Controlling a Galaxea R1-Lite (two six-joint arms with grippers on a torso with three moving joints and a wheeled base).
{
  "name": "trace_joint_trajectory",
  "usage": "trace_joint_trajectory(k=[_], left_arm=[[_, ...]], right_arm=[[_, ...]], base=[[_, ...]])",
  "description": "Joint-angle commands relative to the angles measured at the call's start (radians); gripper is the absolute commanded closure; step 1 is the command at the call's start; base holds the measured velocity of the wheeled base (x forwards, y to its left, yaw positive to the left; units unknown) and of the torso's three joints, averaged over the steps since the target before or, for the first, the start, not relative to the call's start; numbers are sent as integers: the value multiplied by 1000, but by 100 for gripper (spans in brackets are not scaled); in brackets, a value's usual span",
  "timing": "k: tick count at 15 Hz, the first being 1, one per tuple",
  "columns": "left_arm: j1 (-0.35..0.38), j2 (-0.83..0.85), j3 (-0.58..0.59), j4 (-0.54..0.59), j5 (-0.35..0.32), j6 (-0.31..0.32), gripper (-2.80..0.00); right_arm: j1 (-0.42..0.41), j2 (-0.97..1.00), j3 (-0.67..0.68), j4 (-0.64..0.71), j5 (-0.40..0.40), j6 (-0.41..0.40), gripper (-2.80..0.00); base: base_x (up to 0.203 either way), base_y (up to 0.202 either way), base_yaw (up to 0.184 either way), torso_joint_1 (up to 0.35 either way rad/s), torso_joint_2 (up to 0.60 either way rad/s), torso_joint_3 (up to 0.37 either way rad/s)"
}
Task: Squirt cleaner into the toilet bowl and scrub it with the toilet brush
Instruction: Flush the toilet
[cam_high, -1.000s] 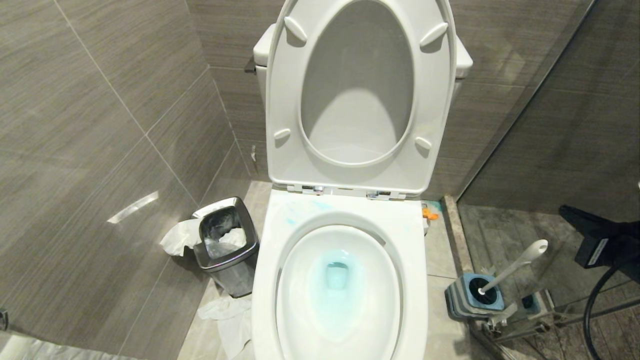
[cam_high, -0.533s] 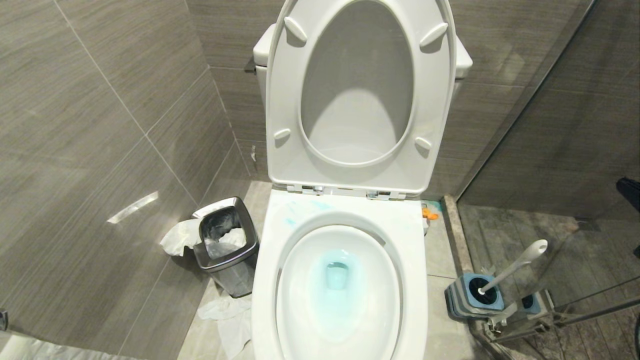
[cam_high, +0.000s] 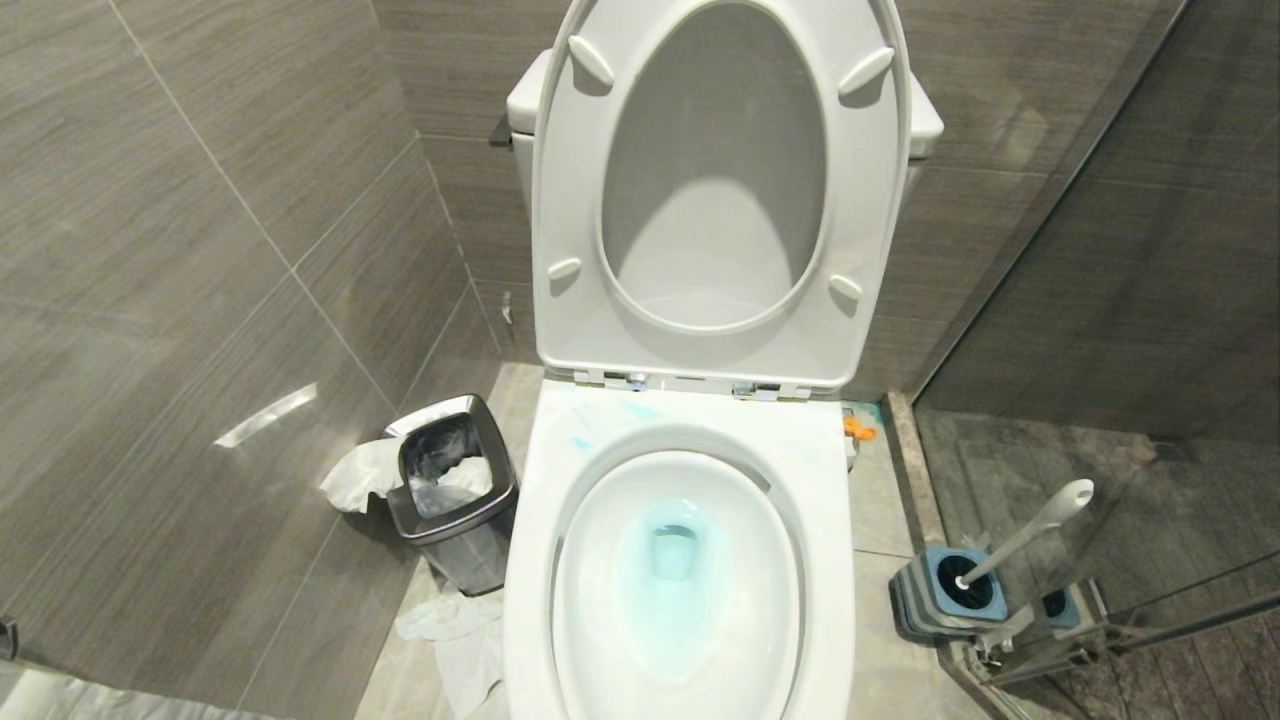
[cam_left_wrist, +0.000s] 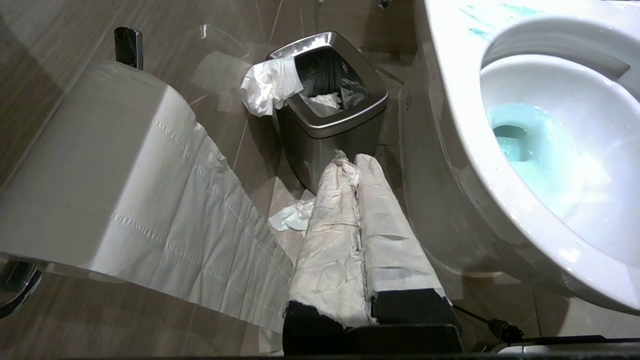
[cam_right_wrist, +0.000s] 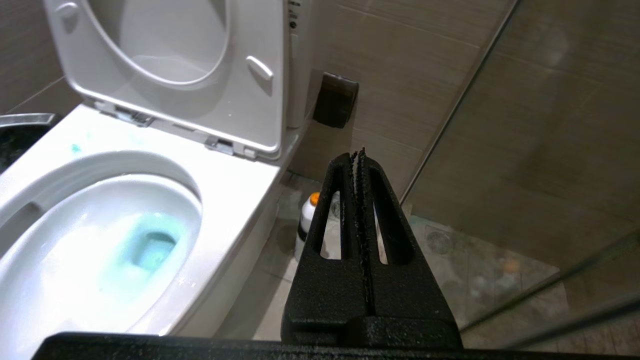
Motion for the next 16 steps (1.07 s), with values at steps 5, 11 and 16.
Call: trace_joint_trajectory(k=[5,11,16], left_arm=[[0,2,3,0,0,0,0],[0,2,2,0,0,0,0],[0,2,3,0,0,0,0]], right_arm=[[57,-316,-83,271,22,-5,0],[58,-511,65,297,24,0,0],[57,-547,187,258,2,33,0]], base=[[0,0,0,0,0,0],[0,0,0,0,0,0],[0,0,0,0,0,0]])
